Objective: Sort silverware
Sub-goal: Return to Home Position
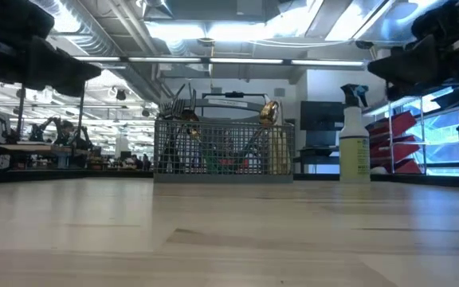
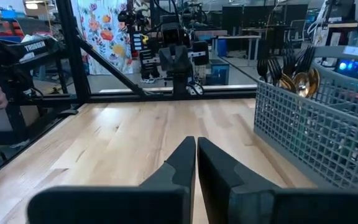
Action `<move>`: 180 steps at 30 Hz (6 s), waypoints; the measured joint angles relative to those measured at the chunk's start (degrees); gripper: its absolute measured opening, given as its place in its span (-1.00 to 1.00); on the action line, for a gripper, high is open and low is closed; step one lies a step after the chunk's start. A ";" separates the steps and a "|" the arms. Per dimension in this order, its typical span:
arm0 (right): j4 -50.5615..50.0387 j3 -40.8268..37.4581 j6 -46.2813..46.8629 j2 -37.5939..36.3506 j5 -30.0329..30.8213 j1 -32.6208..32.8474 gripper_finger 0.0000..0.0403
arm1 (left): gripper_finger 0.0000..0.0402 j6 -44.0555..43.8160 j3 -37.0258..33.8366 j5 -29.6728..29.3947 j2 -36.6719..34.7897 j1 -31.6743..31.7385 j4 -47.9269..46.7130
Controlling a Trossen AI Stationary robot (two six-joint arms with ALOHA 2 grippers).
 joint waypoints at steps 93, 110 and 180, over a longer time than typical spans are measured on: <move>-12.68 -0.02 -0.45 -15.89 16.73 -0.04 -1.00 | -1.00 -4.00 0.06 0.40 4.49 -0.76 -1.58; -12.68 -0.02 -0.41 -15.89 16.84 -0.04 -1.00 | -1.00 -3.99 0.06 0.40 4.49 -0.75 -1.58; -12.68 0.00 -0.41 -15.89 16.84 -0.04 -1.00 | -1.00 -3.97 0.06 0.40 4.49 -0.75 -1.56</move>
